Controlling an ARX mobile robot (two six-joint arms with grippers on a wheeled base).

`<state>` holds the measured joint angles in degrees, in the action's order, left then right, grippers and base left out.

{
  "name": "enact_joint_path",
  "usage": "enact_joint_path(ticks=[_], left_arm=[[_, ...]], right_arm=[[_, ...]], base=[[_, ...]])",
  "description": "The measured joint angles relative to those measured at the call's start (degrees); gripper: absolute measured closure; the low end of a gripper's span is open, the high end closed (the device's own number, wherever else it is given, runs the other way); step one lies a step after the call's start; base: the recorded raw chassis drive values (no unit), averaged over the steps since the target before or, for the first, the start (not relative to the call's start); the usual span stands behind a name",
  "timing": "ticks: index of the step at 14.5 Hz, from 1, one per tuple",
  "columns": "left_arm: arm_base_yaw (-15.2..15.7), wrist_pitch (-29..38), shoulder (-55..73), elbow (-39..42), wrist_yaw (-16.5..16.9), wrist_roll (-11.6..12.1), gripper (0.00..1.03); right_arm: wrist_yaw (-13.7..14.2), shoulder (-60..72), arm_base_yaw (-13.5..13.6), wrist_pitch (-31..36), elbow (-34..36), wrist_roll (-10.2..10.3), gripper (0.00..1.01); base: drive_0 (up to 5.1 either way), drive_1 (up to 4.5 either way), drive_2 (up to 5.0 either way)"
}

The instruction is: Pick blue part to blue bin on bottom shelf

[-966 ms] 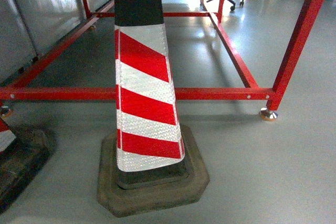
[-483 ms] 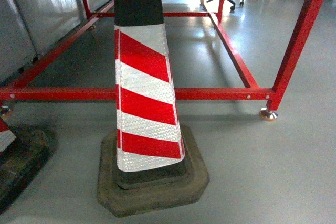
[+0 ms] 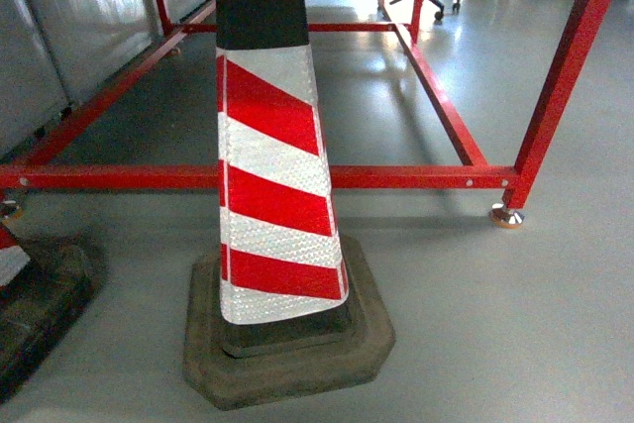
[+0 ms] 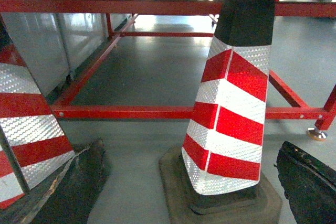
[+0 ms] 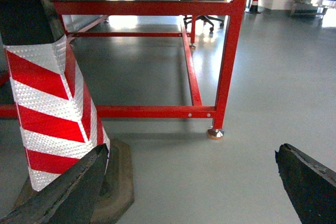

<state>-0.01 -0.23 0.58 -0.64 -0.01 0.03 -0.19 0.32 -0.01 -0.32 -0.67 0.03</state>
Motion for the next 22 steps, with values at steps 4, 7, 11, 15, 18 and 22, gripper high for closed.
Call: enact_joint_path(ticks=[4,7,11,15,18,22], left_arm=[[0.0,0.0,0.0,0.0,0.0,0.0,0.05],[0.0,-0.24,0.0,0.0,0.02,0.0,0.05],[0.0,-0.09,0.0,0.0,0.02,0.02,0.05],[0.0,-0.02,0.0,0.0,-0.07,-0.02,0.05],[0.0,-0.02,0.0,0.0,0.0,-0.02,0.05],[0.0,-0.04,0.0,0.0,0.02,0.02,0.05]], right_arm=[[0.0,-0.02,0.0,0.0,0.0,0.02,0.03],[0.07,0.0,0.0,-0.09,0.0,0.04,0.03],[0.2,0.0,0.0,0.02,0.0,0.15,0.03],[0.09,0.0,0.0,0.02,0.0,0.04,0.03],[0.2,0.0,0.0,0.04,0.0,0.09,0.03],[0.22,0.0,0.0,0.04,0.0,0.2,0.03]], base=[[0.0,0.0,0.0],[0.0,0.0,0.0],[0.0,0.0,0.0],[0.0,0.0,0.0],[0.0,0.0,0.0],[0.0,0.0,0.0]])
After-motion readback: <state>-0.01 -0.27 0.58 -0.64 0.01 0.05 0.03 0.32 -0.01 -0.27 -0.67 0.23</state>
